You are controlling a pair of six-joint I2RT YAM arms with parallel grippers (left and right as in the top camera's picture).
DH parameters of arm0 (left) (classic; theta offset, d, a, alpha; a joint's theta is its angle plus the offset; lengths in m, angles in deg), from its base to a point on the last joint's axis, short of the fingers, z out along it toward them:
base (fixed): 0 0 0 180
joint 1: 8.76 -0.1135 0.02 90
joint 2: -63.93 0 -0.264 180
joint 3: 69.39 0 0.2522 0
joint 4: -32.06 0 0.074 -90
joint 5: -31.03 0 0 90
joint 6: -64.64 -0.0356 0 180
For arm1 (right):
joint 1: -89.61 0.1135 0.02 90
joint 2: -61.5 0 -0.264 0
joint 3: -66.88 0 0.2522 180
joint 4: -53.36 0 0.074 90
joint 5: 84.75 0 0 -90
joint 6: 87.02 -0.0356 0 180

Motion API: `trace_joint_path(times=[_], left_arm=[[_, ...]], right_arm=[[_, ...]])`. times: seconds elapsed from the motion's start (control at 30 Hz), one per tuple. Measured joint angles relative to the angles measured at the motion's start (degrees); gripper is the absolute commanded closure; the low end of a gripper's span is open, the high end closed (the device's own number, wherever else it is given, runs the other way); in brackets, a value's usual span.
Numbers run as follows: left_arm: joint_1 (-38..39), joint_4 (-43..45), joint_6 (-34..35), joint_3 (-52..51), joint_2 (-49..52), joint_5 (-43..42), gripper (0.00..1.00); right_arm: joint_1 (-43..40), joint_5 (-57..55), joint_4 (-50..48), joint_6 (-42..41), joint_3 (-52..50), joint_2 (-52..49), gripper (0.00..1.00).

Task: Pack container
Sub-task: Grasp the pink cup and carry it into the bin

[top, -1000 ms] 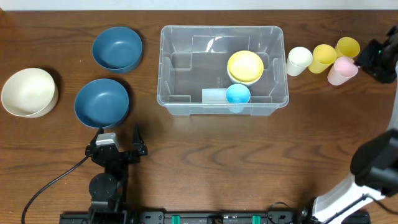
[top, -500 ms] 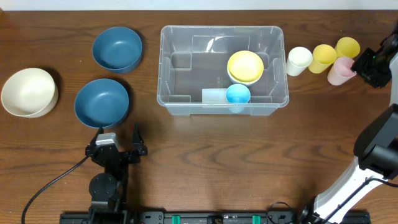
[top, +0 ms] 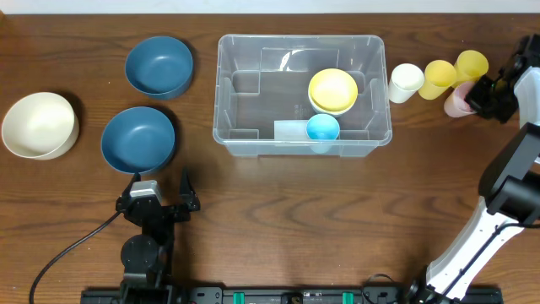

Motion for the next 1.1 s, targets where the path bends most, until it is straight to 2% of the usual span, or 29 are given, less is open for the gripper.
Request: trace_joint_path(times=[0.33,0.6,0.7,0.8,1.0,1.1], left_arm=[[0.0,0.0,0.0,0.0,0.0,0.0,0.02],[0.0,0.0,0.0,0.0,0.0,0.0,0.02],[0.0,0.0,0.0,0.0,0.0,0.0,0.02],[0.0,0.0,0.0,0.0,0.0,0.0,0.02],[0.0,0.0,0.0,0.0,0.0,0.0,0.02],[0.0,0.0,0.0,0.0,0.0,0.0,0.02]], right_arm=[[-0.2,0.9,7.3,0.0,-0.4,3.3,0.99],[2.8,8.4,11.6,1.5,-0.5,24.0,0.99],[9.1,9.4,11.8,2.3,-0.3,31.6,0.99],[17.4,10.1,11.8,2.6,-0.1,34.9,0.99],[34.4,7.6,11.6,1.8,-0.1,32.8,0.99],[40.4,5.4,12.1,0.8,-0.1,30.1,0.99]])
